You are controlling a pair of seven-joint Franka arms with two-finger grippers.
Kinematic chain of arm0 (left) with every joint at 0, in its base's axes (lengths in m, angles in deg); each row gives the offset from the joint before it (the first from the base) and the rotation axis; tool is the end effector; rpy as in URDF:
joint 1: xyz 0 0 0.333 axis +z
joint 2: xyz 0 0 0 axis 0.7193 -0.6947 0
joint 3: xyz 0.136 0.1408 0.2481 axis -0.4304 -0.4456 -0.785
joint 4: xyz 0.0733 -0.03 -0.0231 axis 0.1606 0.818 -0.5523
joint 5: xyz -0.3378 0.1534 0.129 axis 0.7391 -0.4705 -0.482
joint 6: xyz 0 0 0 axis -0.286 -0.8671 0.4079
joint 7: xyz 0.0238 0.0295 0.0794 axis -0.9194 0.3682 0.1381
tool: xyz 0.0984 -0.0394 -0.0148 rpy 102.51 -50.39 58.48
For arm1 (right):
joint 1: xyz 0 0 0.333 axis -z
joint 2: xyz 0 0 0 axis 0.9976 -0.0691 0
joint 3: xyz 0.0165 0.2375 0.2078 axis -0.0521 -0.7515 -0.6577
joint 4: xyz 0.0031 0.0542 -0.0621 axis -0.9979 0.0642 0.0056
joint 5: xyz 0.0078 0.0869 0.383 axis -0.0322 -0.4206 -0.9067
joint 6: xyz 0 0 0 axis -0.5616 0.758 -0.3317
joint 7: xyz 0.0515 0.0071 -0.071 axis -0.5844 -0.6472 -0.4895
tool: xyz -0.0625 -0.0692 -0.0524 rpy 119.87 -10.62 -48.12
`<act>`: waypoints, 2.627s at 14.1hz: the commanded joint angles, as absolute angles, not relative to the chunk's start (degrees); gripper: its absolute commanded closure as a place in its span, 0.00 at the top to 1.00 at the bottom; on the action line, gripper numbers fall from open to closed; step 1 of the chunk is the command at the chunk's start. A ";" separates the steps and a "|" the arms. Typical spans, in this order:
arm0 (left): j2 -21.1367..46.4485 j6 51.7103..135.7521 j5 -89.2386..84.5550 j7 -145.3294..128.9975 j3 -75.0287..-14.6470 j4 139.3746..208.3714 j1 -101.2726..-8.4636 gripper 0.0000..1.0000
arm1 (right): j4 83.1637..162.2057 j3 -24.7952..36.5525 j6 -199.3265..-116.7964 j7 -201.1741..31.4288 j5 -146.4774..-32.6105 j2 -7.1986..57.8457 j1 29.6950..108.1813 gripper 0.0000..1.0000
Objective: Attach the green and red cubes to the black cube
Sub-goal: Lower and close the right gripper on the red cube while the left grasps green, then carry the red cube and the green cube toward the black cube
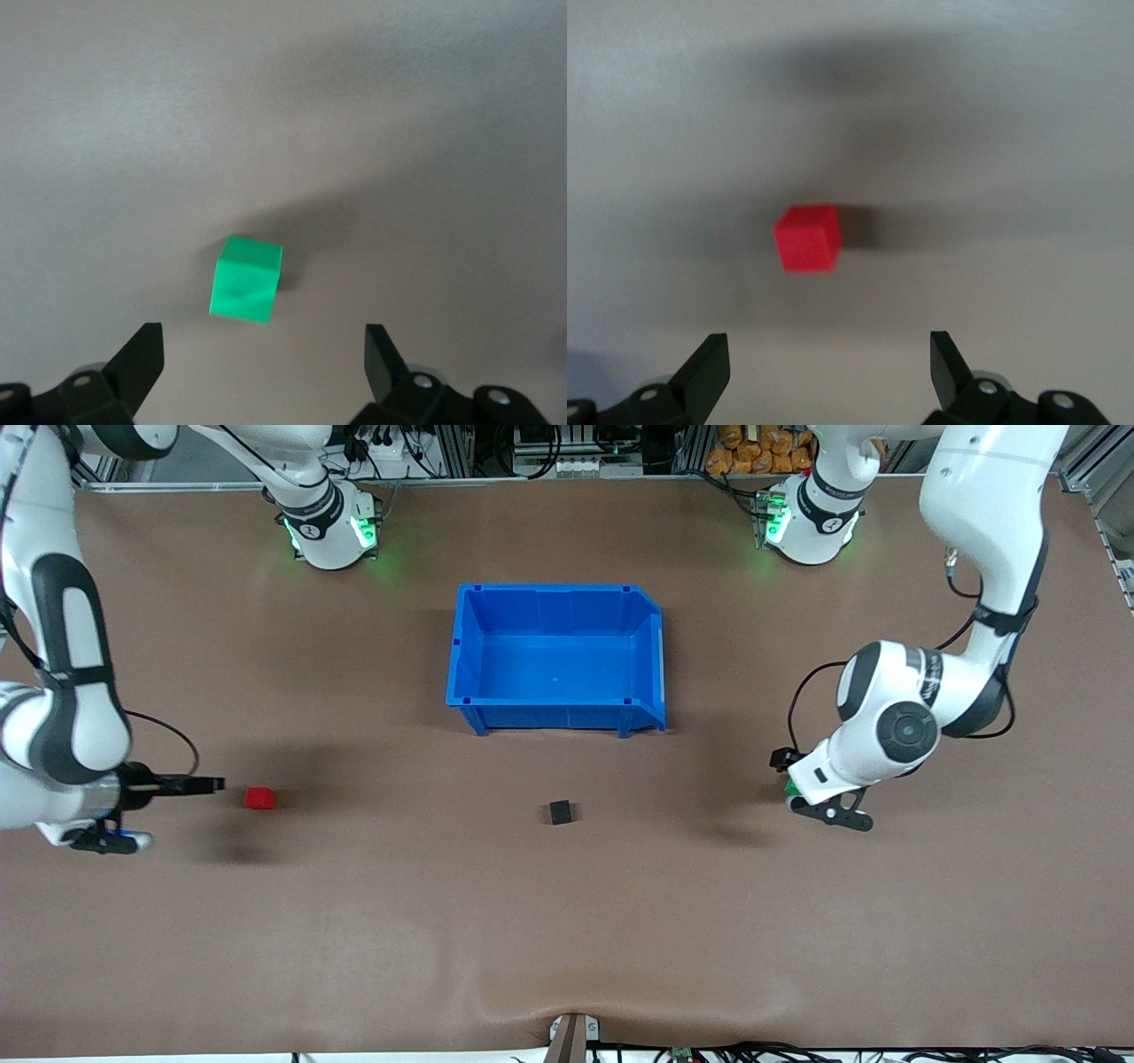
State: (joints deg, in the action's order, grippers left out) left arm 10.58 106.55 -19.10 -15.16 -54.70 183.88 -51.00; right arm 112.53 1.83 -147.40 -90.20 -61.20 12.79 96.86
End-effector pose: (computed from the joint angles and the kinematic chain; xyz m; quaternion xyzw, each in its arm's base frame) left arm 0.5999 -0.1356 0.2337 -0.9849 0.1610 0.0597 0.0219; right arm 0.6501 -0.1264 0.2591 -0.9820 0.0462 0.1577 0.0932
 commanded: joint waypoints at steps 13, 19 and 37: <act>4.44 112.27 -23.90 -16.29 -54.73 182.88 -50.48 0.00 | 114.19 1.75 -156.70 -78.36 -54.19 5.11 92.37 0.55; 5.31 112.18 -20.85 -14.71 -54.73 181.83 -49.78 0.00 | 113.40 1.40 -153.82 -64.77 -59.08 5.63 91.93 0.00; 8.75 111.66 -14.06 53.71 -53.50 175.59 -52.84 0.00 | 110.23 1.48 -175.49 6.01 -85.66 3.35 60.12 0.00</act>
State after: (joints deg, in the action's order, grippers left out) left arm 8.29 112.04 -14.90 45.39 -53.42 176.88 -51.85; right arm 110.25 0.78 -172.55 3.68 -84.27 4.32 61.94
